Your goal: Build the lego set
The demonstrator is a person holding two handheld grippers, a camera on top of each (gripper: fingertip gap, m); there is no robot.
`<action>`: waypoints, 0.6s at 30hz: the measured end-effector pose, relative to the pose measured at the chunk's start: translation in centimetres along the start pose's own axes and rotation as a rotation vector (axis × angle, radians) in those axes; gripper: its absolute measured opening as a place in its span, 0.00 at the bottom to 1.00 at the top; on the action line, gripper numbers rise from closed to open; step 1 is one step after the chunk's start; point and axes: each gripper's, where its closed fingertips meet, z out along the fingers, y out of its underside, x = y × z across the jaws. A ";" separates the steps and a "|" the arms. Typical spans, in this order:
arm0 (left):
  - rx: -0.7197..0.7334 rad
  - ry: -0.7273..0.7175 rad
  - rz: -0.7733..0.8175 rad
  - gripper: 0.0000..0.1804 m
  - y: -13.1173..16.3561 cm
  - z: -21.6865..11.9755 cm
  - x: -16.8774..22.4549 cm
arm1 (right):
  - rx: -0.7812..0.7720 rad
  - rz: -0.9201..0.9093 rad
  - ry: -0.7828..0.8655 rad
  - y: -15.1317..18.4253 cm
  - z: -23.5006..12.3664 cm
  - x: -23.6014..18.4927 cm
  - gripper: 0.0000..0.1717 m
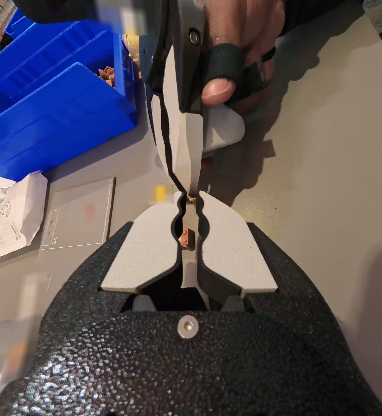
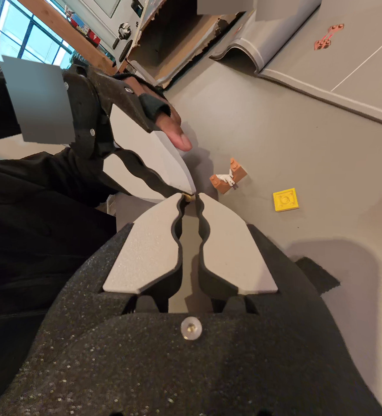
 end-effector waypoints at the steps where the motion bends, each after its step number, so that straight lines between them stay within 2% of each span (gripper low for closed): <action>1: -0.004 -0.006 0.001 0.04 0.0 0.0 -0.1 | 0.000 0.011 0.003 0.0 0.0 0.1 0.05; 9: -0.007 -0.022 0.004 0.04 0.1 0.2 -0.2 | 0.007 0.103 -0.030 -0.1 0.1 0.1 0.05; 18: 0.007 -0.001 -0.014 0.04 0.3 0.4 0.0 | -0.009 0.108 -0.037 0.2 0.2 0.3 0.04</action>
